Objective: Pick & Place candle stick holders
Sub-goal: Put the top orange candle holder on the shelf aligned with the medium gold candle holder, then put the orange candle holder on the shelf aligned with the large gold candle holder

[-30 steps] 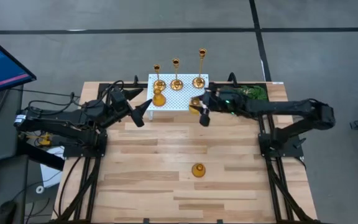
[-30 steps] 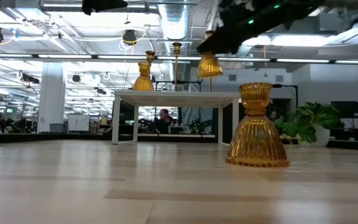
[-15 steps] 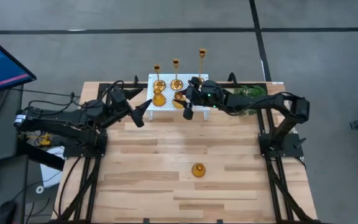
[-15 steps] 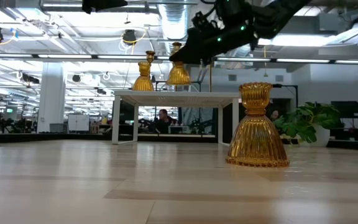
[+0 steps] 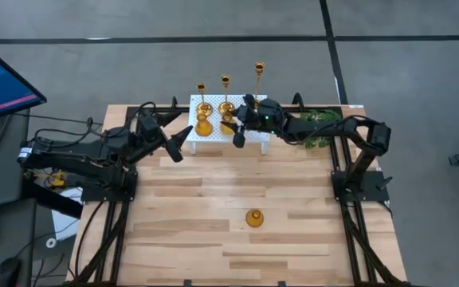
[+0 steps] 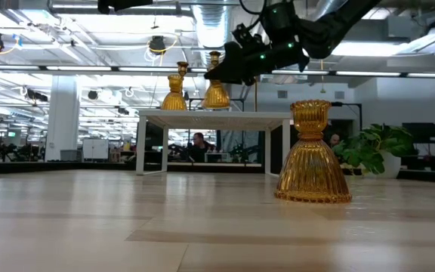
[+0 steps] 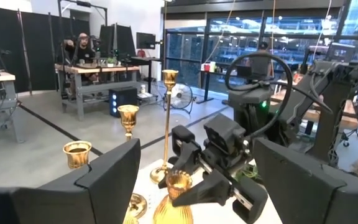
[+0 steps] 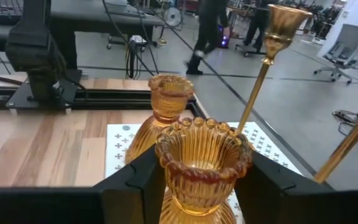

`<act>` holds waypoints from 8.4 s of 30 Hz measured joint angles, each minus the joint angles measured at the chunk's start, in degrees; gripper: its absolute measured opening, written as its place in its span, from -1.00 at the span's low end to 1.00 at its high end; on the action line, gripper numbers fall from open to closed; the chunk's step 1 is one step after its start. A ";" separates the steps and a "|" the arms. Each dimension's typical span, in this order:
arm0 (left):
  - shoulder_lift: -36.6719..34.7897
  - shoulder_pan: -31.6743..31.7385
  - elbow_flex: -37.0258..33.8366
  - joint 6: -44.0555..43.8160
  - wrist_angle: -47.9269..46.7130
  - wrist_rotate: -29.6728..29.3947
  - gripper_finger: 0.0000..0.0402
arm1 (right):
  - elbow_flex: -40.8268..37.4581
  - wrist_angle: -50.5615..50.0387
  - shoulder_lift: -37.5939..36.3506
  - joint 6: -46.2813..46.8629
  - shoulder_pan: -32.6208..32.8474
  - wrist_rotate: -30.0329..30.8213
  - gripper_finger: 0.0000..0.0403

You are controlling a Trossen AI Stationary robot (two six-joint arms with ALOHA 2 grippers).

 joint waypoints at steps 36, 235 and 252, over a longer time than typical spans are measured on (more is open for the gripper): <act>0.04 -0.01 0.00 -0.02 0.36 0.02 0.57 | 0.02 5.21 5.01 0.66 -0.95 -2.26 0.40; 3.39 -0.11 -0.02 -0.24 8.44 1.72 0.57 | -28.64 -8.47 -36.81 3.67 20.91 19.48 -0.40; 3.41 -0.11 -0.02 -0.24 8.90 1.72 0.57 | -18.75 -8.24 -28.55 -1.74 -1.11 5.27 -0.40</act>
